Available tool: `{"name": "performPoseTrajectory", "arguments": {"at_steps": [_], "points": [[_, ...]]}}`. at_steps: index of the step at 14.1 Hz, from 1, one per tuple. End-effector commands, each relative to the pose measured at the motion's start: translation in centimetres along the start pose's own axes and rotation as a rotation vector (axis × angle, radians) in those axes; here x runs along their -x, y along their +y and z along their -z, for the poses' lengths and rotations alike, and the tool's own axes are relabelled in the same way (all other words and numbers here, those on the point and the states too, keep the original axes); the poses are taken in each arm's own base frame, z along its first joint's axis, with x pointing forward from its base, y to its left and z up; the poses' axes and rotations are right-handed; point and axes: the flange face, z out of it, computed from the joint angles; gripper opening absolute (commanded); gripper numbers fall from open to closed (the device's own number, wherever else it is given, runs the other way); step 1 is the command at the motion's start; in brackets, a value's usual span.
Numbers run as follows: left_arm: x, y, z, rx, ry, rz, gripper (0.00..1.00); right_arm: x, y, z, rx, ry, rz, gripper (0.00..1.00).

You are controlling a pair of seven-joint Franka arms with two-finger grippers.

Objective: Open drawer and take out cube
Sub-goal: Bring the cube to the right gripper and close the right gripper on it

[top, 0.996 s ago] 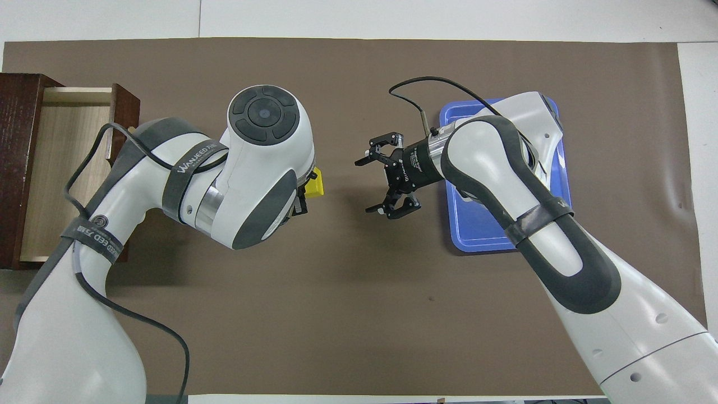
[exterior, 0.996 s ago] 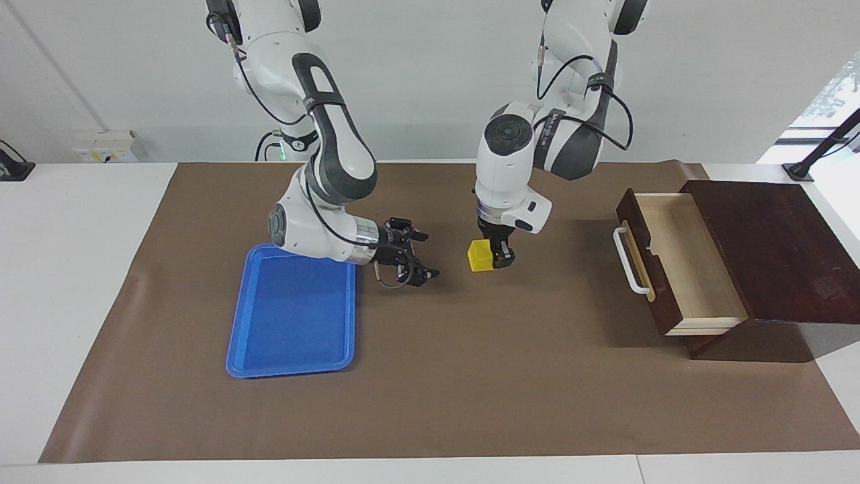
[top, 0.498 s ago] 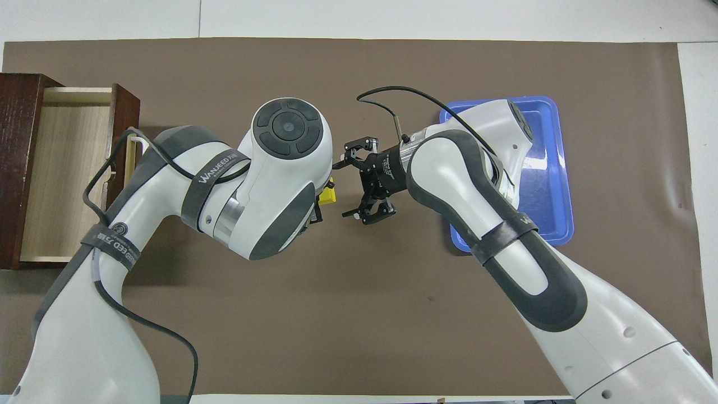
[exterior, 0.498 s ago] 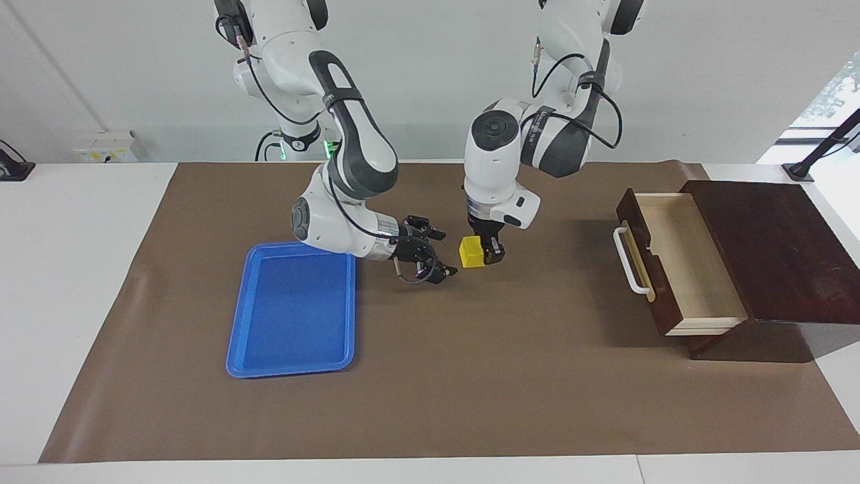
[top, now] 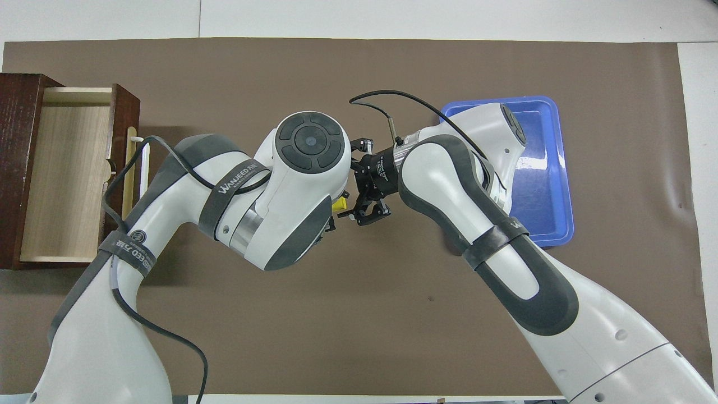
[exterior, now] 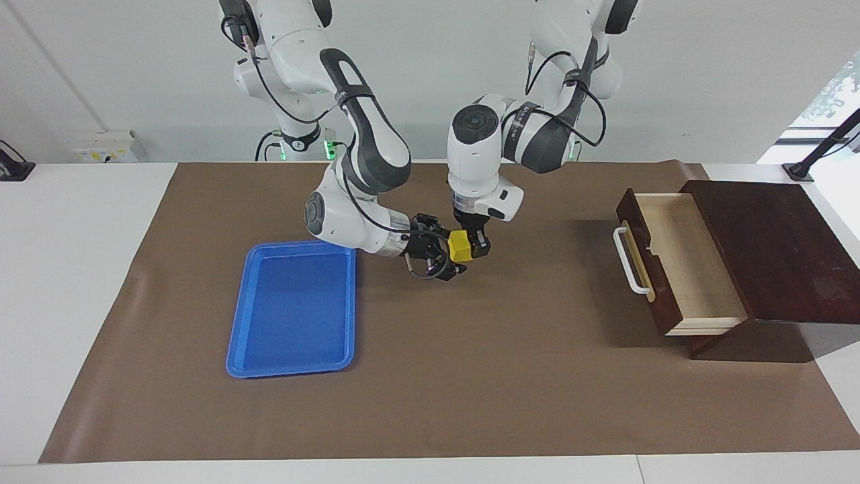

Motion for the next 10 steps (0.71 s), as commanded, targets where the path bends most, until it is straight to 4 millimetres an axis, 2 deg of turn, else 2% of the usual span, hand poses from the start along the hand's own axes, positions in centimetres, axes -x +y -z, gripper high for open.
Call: {"name": "performPoseTrajectory", "arguments": {"at_steps": [1,4,10], "points": [[-0.35,-0.45,0.24,0.014,0.016,0.008,0.0,-0.07,-0.3,-0.48,-0.02,-0.005,-0.019,1.0],[-0.37,-0.35,0.33,0.017,0.013,0.01,0.0,-0.74,-0.49,-0.39,-0.055,0.014,-0.062,1.0],[-0.54,-0.1,0.3,0.019,0.009,0.014,0.0,-0.56,-0.42,-0.6,-0.053,0.013,-0.067,1.0]]}}
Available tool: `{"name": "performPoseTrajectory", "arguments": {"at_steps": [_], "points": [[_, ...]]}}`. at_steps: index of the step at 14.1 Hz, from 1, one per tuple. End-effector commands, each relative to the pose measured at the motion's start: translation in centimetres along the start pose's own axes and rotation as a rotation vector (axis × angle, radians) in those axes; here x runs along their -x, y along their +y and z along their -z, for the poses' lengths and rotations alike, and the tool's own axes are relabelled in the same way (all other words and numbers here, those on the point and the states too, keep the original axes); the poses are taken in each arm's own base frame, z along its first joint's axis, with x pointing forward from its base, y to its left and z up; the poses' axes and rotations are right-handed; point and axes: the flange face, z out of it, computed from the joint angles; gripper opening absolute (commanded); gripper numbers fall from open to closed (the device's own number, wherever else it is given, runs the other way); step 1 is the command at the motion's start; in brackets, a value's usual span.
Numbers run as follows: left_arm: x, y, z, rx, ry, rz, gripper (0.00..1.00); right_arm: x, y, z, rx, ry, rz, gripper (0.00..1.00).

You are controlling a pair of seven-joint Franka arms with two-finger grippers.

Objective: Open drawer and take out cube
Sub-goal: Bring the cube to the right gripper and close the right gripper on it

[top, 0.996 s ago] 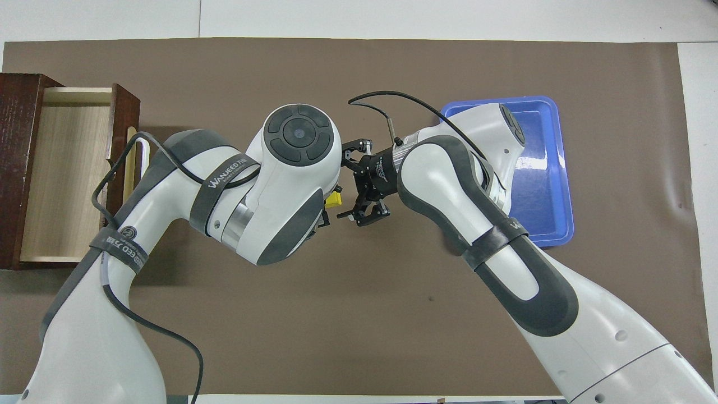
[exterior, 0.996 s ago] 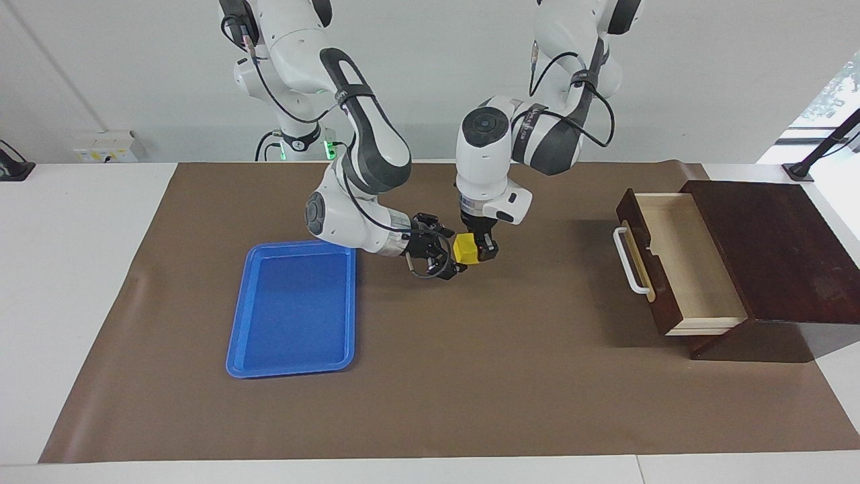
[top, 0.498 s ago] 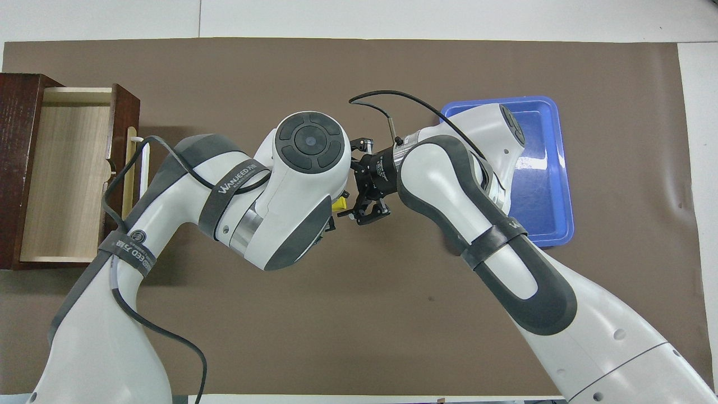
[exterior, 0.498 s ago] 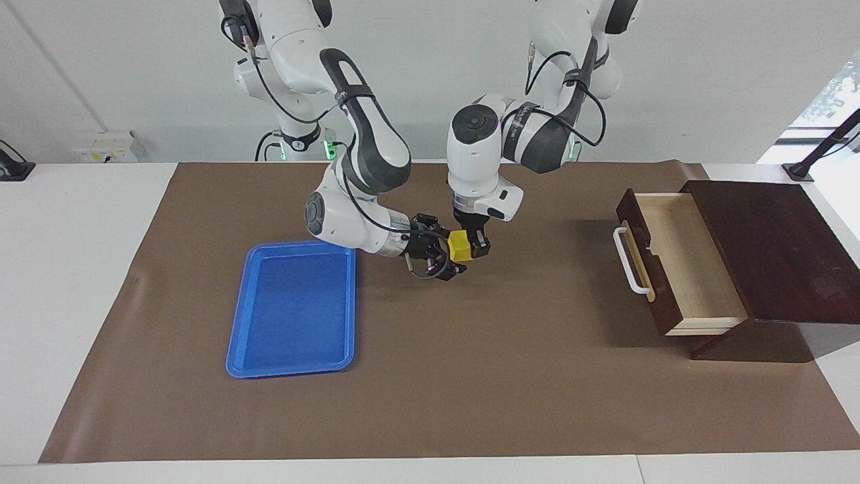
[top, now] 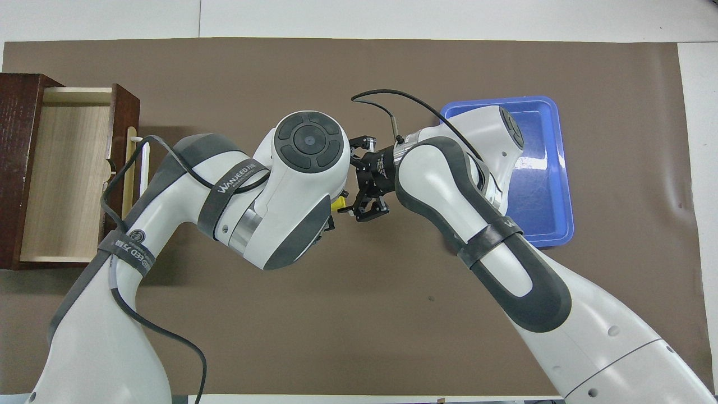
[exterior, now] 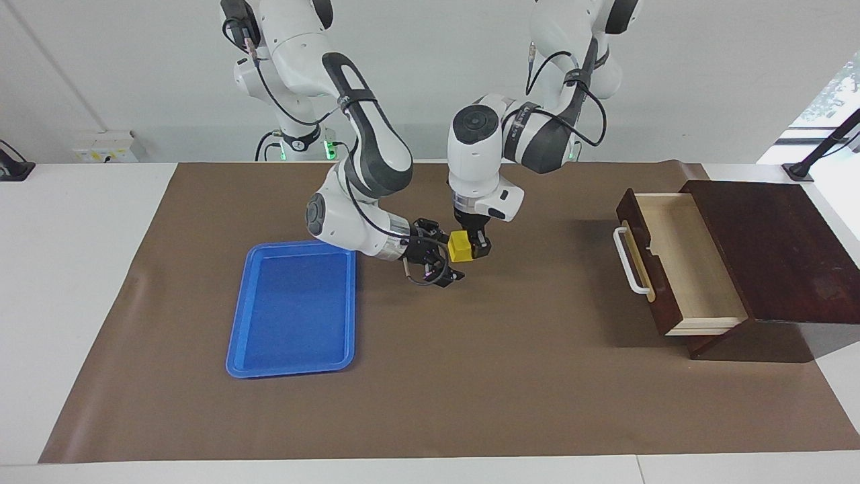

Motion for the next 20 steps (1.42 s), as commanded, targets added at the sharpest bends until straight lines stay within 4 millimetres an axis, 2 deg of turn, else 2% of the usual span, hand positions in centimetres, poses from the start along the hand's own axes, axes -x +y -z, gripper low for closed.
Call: {"name": "performPoseTrajectory", "arguments": {"at_steps": [1,4,5,7,9,18,19,20], "points": [[-0.5,-0.2,0.3,0.017,0.009,0.012,0.0,0.2,-0.1,-0.3,-0.019,-0.007,-0.02,1.0],[-0.5,-0.1,0.2,0.019,0.005,0.012,0.0,0.4,0.0,-0.3,-0.019,-0.008,-0.02,0.98],[-0.6,0.0,0.3,0.018,0.007,0.014,0.0,0.5,0.0,-0.5,-0.018,-0.008,-0.024,0.79],[-0.6,0.1,0.3,0.022,0.002,0.014,0.0,1.3,0.3,-1.2,-0.008,-0.009,-0.032,0.34],[-0.6,0.1,0.3,0.02,0.004,0.014,0.0,1.7,0.2,-1.1,-0.012,-0.011,-0.036,0.0],[-0.9,0.1,0.0,0.015,0.01,0.01,0.0,2.3,-0.5,-0.2,-0.025,-0.025,-0.01,0.0],[-0.9,0.0,-0.1,0.01,0.016,0.009,0.19,2.3,-0.6,-0.1,-0.027,-0.025,-0.01,0.0],[-0.9,0.0,-0.1,0.01,0.016,0.008,0.45,2.4,-0.6,-0.2,-0.025,-0.027,-0.008,0.0]]}}
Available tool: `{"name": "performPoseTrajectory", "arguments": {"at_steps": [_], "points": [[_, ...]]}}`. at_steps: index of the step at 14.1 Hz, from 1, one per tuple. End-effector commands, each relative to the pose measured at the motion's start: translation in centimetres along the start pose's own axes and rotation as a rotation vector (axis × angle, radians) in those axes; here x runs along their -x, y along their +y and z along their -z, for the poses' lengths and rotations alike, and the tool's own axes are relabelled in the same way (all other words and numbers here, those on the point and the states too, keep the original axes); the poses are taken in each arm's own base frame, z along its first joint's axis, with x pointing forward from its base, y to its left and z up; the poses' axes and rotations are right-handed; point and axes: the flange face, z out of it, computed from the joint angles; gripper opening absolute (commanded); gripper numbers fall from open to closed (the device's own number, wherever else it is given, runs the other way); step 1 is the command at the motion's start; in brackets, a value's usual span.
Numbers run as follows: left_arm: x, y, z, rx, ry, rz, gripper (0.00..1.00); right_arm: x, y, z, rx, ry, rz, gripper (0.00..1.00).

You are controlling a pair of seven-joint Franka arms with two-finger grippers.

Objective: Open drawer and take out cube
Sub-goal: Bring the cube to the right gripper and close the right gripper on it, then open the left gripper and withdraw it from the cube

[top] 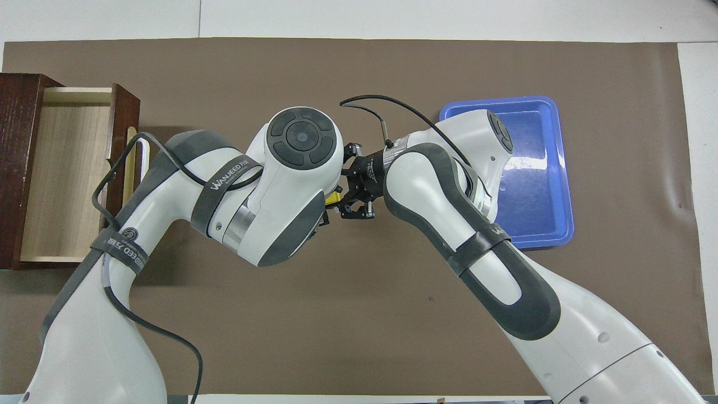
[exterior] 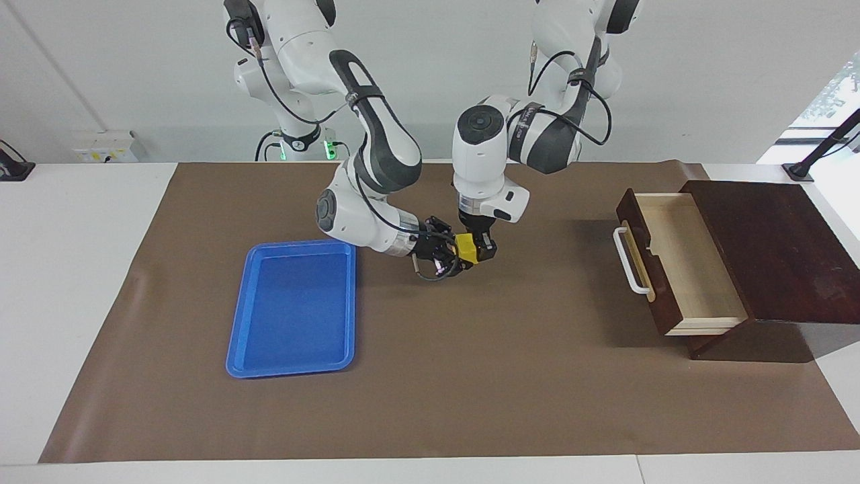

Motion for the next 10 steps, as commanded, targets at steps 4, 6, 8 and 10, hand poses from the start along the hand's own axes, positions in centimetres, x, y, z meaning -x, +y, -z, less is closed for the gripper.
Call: {"name": "performPoseTrajectory", "arguments": {"at_steps": [4,6,8,10], "points": [[-1.8,0.7,0.5,-0.005,0.007,0.027,1.0,1.2,-1.5,1.6,-0.043,-0.033,-0.001,0.0],[-4.7,2.7,1.5,-0.009,0.01,0.047,1.0,1.1,-1.6,1.8,-0.043,-0.035,-0.003,0.0],[-8.0,4.8,1.1,-0.032,0.028,-0.003,1.0,0.8,-1.7,1.8,-0.043,-0.034,-0.007,0.0],[-11.6,7.0,0.0,-0.044,0.055,-0.042,1.0,-0.2,-2.1,2.9,-0.042,-0.04,-0.019,0.0]]}}
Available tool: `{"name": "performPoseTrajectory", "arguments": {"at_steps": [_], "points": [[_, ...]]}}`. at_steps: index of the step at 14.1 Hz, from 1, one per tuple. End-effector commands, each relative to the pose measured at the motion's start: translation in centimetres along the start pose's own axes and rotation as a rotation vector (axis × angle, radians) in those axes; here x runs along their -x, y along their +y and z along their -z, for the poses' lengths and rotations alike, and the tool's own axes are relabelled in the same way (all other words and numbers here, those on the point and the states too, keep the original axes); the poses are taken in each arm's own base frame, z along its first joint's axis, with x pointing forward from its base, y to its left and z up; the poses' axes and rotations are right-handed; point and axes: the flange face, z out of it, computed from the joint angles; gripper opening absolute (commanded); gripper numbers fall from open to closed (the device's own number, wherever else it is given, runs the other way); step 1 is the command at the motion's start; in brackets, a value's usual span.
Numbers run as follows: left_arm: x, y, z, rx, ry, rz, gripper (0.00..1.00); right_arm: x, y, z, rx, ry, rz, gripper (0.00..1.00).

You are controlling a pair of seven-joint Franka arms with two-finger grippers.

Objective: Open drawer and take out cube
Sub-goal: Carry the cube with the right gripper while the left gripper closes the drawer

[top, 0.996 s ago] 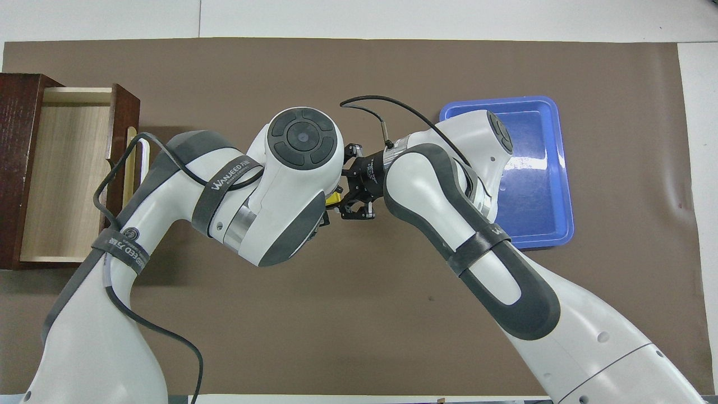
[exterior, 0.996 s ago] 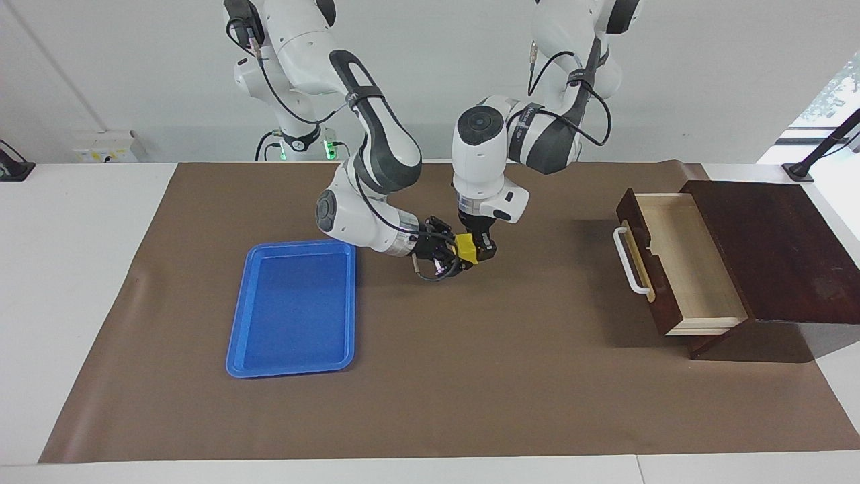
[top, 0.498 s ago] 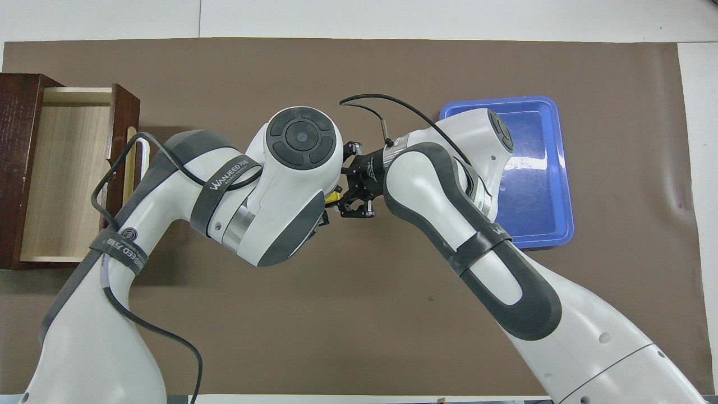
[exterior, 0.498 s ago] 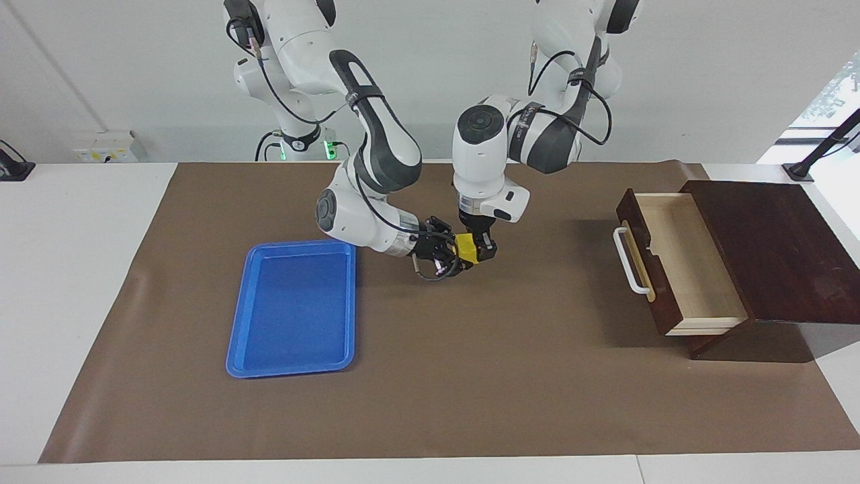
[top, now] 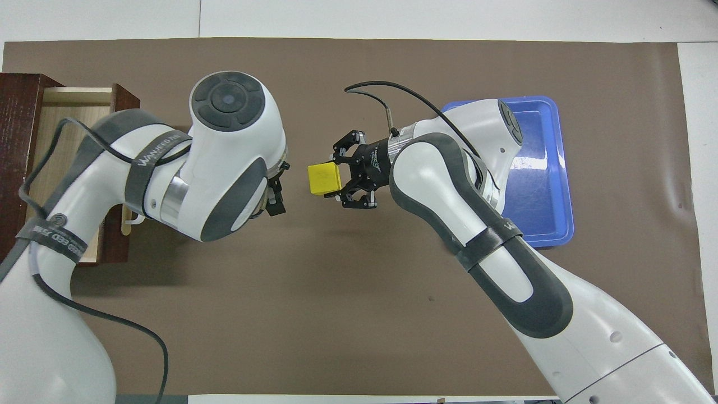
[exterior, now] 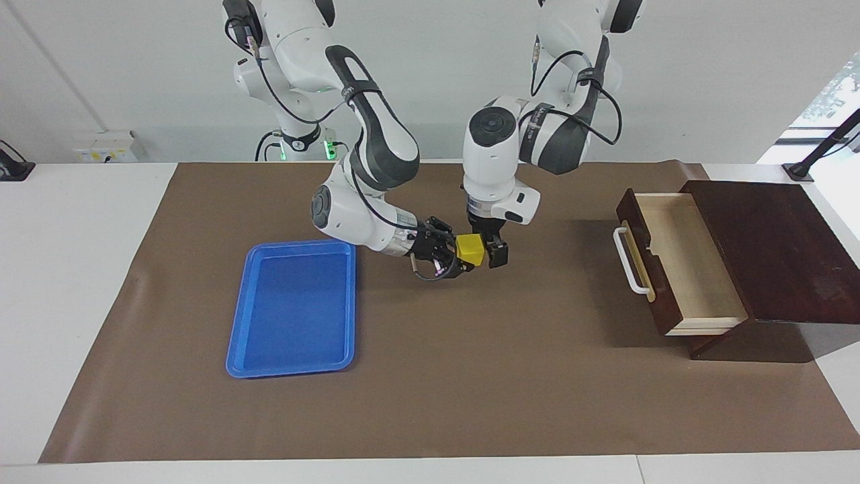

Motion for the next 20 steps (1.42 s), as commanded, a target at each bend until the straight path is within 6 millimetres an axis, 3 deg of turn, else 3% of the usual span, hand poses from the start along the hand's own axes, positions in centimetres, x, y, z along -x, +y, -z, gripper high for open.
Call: {"name": "performPoseTrajectory", "arguments": {"at_steps": [1,3,6,10,13,16,18,20], "points": [[-5.6,1.9,-1.5,-0.016,0.046,-0.062,1.0,-1.6,-1.2,2.0,-0.003,-0.035,-0.043,0.0],[-9.8,4.0,-2.9,-0.017,0.042,-0.13,1.0,-4.8,-2.7,6.0,-0.019,-0.044,-0.077,0.0],[-17.6,8.0,-4.6,0.005,0.018,-0.108,1.0,-10.3,-3.8,12.0,-0.054,-0.028,-0.092,0.0],[-28.0,11.5,-5.4,0.033,0.002,-0.172,1.0,-16.1,-3.2,15.8,-0.07,0.037,-0.142,0.0],[-33.4,12.4,-6.2,0.048,0.002,-0.235,1.0,-21.3,-0.9,17.4,-0.04,0.085,-0.071,0.0],[-34.6,12.6,-6.1,0.046,0.003,-0.273,1.0,-25.5,1.8,18.2,-0.02,0.077,-0.062,0.0],[-32.1,12.2,-4.7,0.042,0.004,-0.329,1.0,-27.0,3.3,18.3,-0.009,0.08,-0.064,0.0],[-28.6,10.9,-1.7,-0.009,0.008,-0.435,1.0,-28.3,4.5,18.6,0.003,0.094,-0.032,0.0]]}}
